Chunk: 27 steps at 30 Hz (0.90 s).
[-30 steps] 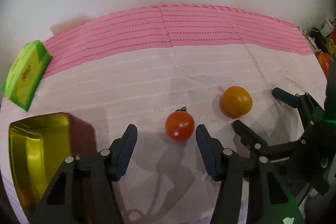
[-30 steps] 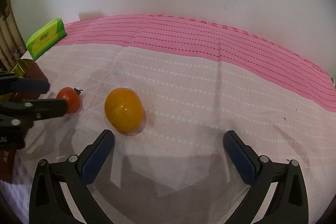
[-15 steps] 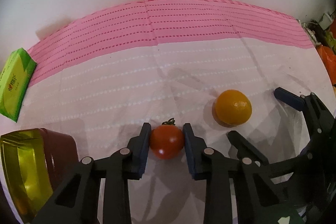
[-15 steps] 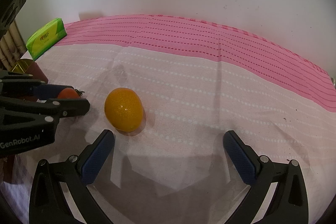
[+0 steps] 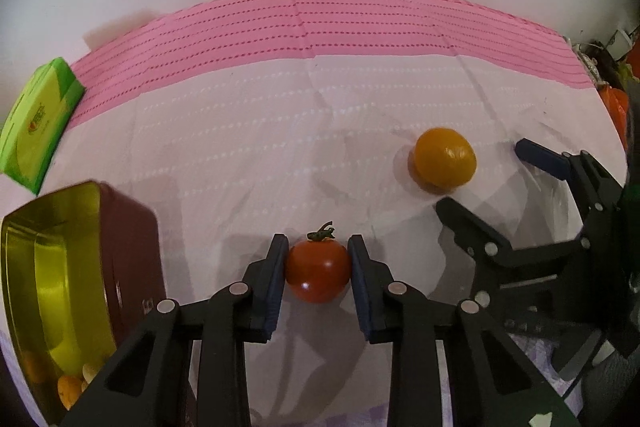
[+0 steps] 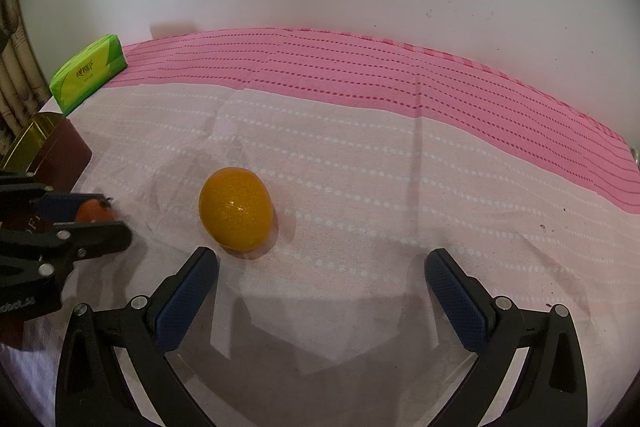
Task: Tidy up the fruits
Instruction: 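Carry the red cherry tomato over the gold tin with the left tool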
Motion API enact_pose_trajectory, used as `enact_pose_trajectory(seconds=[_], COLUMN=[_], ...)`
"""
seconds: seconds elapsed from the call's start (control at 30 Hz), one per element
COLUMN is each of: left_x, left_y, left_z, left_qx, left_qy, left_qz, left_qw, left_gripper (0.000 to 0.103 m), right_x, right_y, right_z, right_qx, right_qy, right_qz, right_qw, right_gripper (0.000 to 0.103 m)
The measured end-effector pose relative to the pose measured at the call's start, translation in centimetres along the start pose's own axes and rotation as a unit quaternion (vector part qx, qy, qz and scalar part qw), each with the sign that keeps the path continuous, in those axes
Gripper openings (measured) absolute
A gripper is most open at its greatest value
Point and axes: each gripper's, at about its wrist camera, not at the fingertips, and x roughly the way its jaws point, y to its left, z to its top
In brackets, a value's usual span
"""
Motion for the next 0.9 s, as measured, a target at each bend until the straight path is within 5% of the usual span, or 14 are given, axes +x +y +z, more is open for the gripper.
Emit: enact_pose_trajectory(seconds=[0.9], left_x=[-7.6], left_y=[3.1], left_z=[-3.2], left_qx=[-0.047], left_qy=[-0.034], left_qz=[0.049], left_qw=[0.9971], left_gripper=[0.027], right_x=[0.0], right_y=[0.1], right_z=[0.1], right_qx=[0.001], right_qy=[0.001], right_qz=[-0.001], right_qw=[1.0], right_gripper=[0.103])
